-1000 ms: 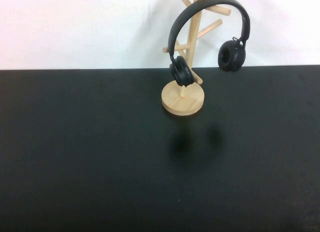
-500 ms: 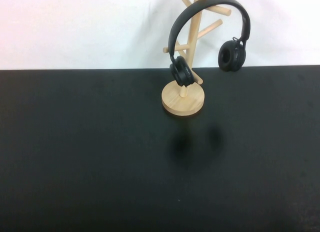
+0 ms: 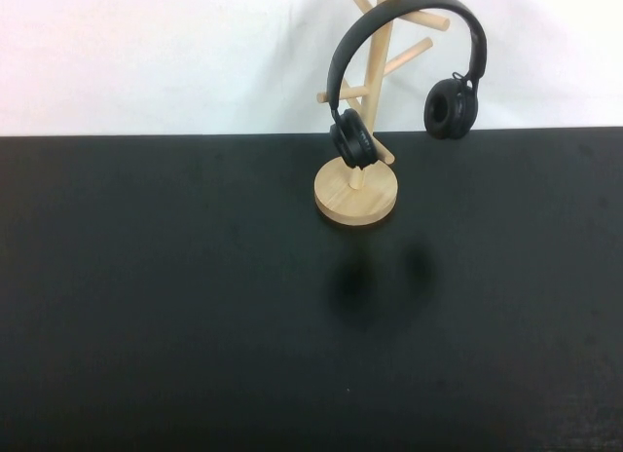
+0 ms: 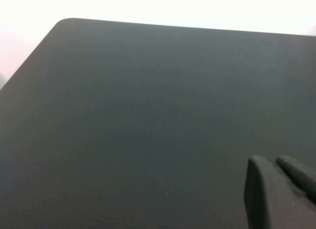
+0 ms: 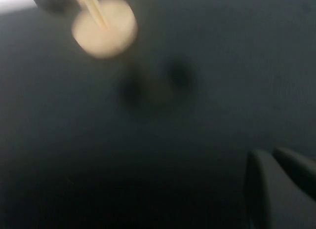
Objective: Take out the headphones from the headphone stand
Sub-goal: Pick up the headphones from the headphone stand
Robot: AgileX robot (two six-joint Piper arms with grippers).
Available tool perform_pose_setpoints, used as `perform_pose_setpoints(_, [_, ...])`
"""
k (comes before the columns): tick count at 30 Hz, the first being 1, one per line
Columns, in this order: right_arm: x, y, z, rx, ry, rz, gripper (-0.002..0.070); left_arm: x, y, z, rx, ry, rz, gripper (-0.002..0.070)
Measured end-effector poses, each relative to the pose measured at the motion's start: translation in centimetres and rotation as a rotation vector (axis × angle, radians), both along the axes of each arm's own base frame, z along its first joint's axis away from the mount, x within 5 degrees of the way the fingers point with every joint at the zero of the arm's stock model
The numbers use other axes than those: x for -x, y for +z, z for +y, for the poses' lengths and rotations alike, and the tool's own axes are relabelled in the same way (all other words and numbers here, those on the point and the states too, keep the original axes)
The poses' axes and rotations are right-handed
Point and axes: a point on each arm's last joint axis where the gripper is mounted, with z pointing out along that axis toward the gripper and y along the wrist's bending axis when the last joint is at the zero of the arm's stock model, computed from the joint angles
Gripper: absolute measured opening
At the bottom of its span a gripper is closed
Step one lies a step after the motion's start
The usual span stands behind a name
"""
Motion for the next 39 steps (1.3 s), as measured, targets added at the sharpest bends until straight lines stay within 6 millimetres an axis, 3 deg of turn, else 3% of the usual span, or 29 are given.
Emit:
perform_pose_setpoints(4, [-3.5,0.8,-0.4,0.092,0.061,0.064,-0.0004,0.0,0.0,0.0,0.0,0.0,0.0,-0.0004])
perform_pose_setpoints(7, [-6.4,1.3,0.8,0.09,0.138,0.079,-0.0004,0.0,0.0,0.0,0.0,0.0,0.0,-0.0005])
perform_pose_setpoints(12, [-10.6,2.3,5.1,0.251,0.349,0.009,-0.0004,0.0,0.0,0.0,0.0,0.0,0.0,-0.0004])
perform_pose_setpoints(16, [-12.5,2.9,8.2,0.436,0.478,-0.091,0.0018,0.0,0.0,0.0,0.0,0.0,0.0,-0.0004])
perform_pose_setpoints(19, [-13.7,4.0,10.0,0.541,0.53,-0.238,0.0094,0.0,0.0,0.0,0.0,0.0,0.0,-0.0004])
perform_pose_setpoints(26, [-15.7,6.3,11.4,0.744,0.587,-0.551,0.0412,0.0,0.0,0.0,0.0,0.0,0.0,-0.0004])
perform_pose_setpoints(31, [-17.7,6.7,12.1,0.814,0.587,-0.785,0.0426,0.0,0.0,0.0,0.0,0.0,0.0,-0.0004])
perform_pose_setpoints(39, [-21.2,4.3,12.0,0.859,0.575,-0.88,0.0455,0.0,0.0,0.0,0.0,0.0,0.0,-0.0004])
